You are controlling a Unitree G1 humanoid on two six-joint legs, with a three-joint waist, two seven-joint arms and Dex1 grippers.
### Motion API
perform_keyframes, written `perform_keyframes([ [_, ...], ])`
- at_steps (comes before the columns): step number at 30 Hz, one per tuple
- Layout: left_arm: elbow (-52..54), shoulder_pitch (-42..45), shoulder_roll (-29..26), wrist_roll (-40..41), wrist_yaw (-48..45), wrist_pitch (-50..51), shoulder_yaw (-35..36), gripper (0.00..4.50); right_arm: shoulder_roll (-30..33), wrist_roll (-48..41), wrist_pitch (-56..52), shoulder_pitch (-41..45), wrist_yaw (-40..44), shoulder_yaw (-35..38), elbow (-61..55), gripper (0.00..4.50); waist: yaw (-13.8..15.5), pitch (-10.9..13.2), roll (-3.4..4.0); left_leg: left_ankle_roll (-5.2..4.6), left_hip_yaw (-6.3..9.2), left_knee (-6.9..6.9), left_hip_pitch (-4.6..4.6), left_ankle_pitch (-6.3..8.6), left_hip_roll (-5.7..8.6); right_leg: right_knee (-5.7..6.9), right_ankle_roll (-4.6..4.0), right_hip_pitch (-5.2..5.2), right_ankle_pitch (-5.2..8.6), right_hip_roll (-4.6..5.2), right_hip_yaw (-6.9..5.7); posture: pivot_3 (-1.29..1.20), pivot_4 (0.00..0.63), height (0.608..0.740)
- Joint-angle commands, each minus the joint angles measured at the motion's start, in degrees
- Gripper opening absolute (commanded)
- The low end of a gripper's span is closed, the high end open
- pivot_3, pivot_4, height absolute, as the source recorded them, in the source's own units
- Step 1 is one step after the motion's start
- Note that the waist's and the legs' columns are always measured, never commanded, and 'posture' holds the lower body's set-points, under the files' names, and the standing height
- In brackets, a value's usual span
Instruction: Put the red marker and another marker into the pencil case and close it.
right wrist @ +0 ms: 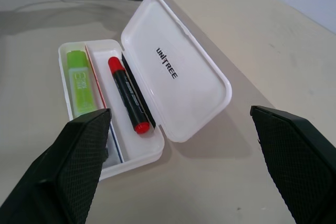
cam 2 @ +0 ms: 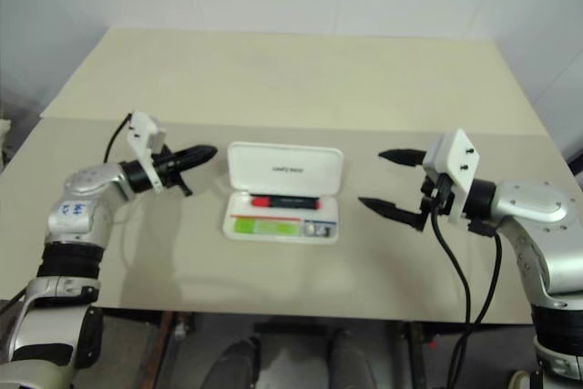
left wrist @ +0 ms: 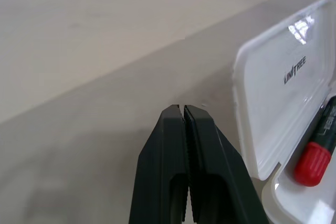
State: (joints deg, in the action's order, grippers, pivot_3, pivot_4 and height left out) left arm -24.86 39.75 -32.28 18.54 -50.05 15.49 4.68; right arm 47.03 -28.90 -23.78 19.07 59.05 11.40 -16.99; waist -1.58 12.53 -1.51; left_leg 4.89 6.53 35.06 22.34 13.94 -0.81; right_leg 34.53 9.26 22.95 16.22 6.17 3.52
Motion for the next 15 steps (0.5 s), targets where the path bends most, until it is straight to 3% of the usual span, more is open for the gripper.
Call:
perform_keyframes([
  [1,-0.30,2.38,0.45,-0.80,-1.26,-1.72,-0.57,0.04,-0.20,-1.06,0.54,-0.12,-0.91,0.71,-2.73,4.50,0.01,0.00,0.00,0.00,0.00,0.00,0.00,0.00,0.00,0.00,0.00,0.00,0.00,0.00,-0.01,0.00,0.150,0.740],
  [9,0.05,4.34,0.85,-1.29,-4.13,-1.12,-1.81,0.04,-1.11,-1.25,0.70,-0.65,-2.17,0.55,-3.37,4.50,0.02,0.00,0.00,0.01,0.00,0.02,0.00,0.00,0.01,0.01,0.01,-0.01,-0.01,0.00,0.00,0.00,0.150,0.740],
  [15,6.54,1.37,-0.18,1.86,-11.43,-1.47,-1.70,0.04,-1.81,-1.06,0.90,-0.65,-2.53,0.21,-3.32,4.50,0.06,0.00,0.00,0.00,0.00,0.01,0.02,0.00,0.01,-0.01,0.01,0.00,-0.01,0.01,0.00,0.00,0.150,0.740],
])
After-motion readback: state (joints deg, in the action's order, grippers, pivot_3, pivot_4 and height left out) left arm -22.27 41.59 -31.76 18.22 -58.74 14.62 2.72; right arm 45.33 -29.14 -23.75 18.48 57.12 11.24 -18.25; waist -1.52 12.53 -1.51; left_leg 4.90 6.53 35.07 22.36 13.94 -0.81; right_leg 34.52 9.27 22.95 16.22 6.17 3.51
